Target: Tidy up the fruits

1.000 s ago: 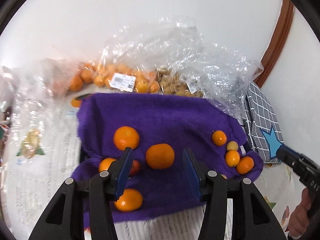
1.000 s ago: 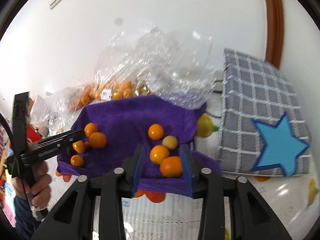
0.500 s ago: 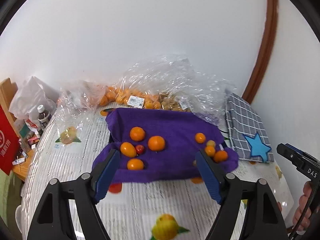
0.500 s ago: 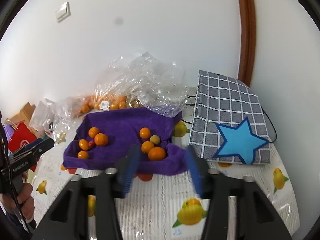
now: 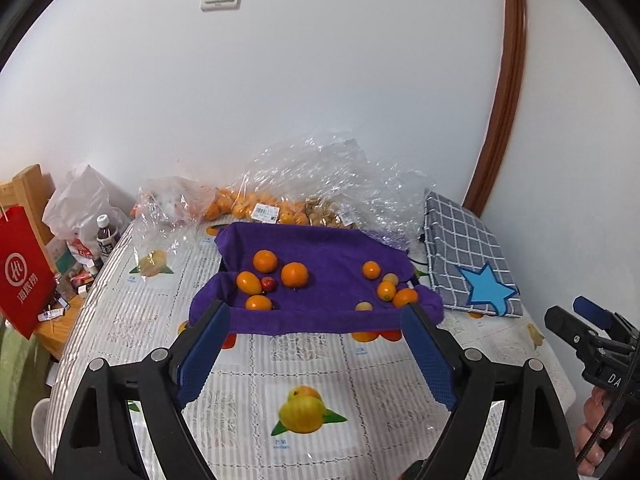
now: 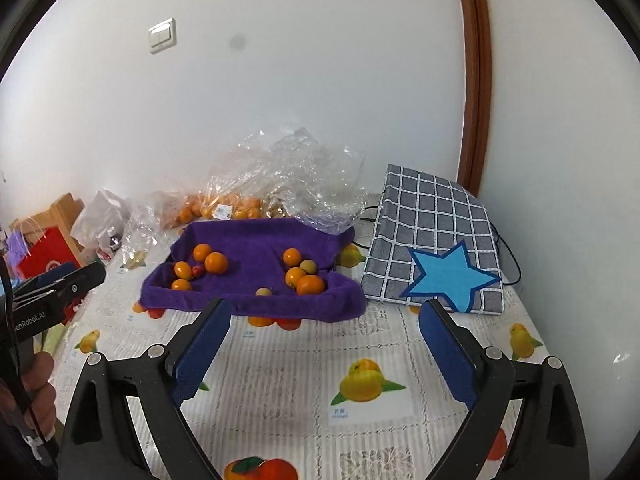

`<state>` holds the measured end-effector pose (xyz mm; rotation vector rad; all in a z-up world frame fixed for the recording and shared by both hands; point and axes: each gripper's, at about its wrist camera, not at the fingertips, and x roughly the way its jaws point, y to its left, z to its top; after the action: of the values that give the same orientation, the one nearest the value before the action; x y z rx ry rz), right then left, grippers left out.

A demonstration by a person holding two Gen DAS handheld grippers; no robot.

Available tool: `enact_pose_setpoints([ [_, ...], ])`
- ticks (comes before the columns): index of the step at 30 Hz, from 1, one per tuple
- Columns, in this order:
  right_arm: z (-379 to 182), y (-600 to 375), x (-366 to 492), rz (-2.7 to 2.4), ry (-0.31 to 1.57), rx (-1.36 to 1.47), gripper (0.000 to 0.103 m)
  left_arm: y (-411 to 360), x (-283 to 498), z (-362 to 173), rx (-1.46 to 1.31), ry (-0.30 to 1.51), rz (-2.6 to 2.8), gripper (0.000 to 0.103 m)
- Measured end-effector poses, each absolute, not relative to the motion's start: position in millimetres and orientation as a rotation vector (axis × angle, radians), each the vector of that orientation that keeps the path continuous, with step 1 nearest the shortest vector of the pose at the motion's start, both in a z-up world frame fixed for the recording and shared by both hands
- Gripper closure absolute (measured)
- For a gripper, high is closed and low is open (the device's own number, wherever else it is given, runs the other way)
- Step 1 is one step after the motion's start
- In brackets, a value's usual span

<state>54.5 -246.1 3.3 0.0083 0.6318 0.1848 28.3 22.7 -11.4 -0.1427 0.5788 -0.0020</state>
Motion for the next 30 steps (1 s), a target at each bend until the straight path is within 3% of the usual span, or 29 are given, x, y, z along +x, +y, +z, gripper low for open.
enact_pose_setpoints([
  [30, 5, -254, 22, 0.149, 0.616, 0.002, 0.008, 16, 11, -8, -0.107, 0.552, 0.043, 0.015],
])
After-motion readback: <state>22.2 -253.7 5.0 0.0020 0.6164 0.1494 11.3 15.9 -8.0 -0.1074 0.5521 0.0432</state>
